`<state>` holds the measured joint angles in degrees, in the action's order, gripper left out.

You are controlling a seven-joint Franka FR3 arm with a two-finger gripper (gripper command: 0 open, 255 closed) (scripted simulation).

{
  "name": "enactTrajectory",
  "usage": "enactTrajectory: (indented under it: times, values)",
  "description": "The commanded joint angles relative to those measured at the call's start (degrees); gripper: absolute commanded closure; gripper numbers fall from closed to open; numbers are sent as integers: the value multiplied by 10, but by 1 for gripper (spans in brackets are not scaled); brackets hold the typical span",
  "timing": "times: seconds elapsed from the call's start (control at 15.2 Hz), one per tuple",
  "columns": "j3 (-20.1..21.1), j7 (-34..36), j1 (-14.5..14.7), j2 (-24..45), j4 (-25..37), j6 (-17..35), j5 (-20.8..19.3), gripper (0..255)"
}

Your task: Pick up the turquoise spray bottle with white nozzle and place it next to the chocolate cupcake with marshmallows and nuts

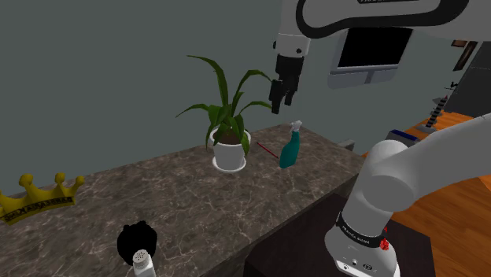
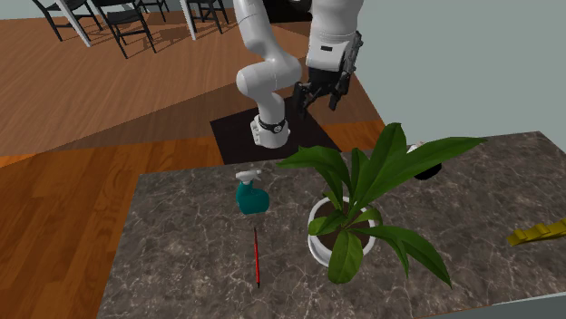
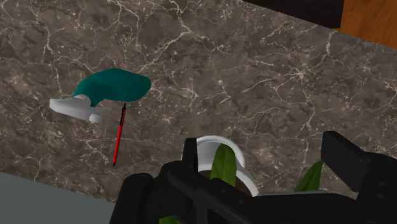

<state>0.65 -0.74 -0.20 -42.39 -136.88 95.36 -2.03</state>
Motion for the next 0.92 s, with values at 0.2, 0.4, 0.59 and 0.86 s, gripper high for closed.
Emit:
enactTrajectory:
  times: [0.2,0.4,0.59,0.86]
  values:
    - [-24,-92,13,15,-33,16,-41,0]
    - [-47,-182,23,35,-62,39,-88,0]
    - [-71,-269,29,60,-89,70,-138,0]
    - [-102,-377,31,103,-118,123,-212,0]
